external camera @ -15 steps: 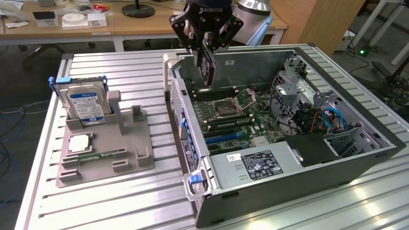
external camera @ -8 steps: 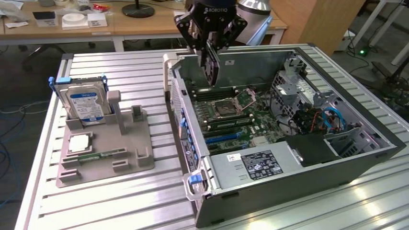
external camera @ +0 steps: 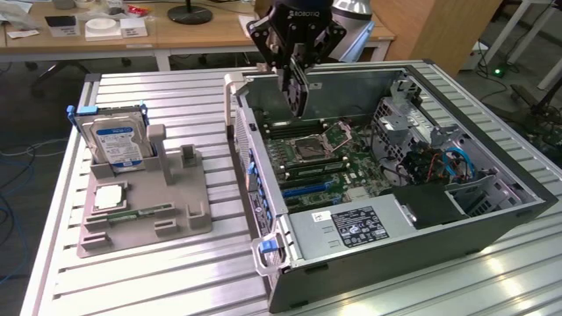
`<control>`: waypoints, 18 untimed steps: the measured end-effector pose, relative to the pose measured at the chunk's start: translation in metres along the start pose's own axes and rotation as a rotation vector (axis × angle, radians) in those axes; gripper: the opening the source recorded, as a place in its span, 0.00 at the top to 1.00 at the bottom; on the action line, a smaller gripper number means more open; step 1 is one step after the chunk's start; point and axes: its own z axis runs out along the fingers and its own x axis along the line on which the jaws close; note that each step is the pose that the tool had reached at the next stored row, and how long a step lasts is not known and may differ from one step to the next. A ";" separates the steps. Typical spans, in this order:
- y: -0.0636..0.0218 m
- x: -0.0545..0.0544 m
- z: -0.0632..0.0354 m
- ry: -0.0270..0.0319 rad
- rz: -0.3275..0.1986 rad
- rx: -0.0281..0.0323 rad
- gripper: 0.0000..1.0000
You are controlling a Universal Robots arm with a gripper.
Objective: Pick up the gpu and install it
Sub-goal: 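Pick up the gpu and move the gpu toward the slot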
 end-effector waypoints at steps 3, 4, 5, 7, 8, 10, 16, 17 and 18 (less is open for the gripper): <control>0.0000 -0.003 0.0000 -0.0001 0.000 0.0000 0.73; 0.0000 -0.005 0.0000 0.0000 0.000 0.0000 0.73; 0.0000 -0.006 0.0001 0.0000 0.000 0.0000 0.73; 0.0001 -0.008 0.0001 0.0000 0.000 -0.0001 0.73; 0.0001 -0.010 0.0001 -0.0001 0.000 0.0000 0.73; 0.0001 -0.012 0.0001 0.0000 0.000 0.0000 0.73; 0.0002 -0.019 0.0002 0.0000 0.000 0.0000 0.73; 0.0002 -0.020 0.0002 0.0000 0.000 0.0000 0.73; 0.0002 -0.022 0.0002 0.0000 0.000 0.0000 0.73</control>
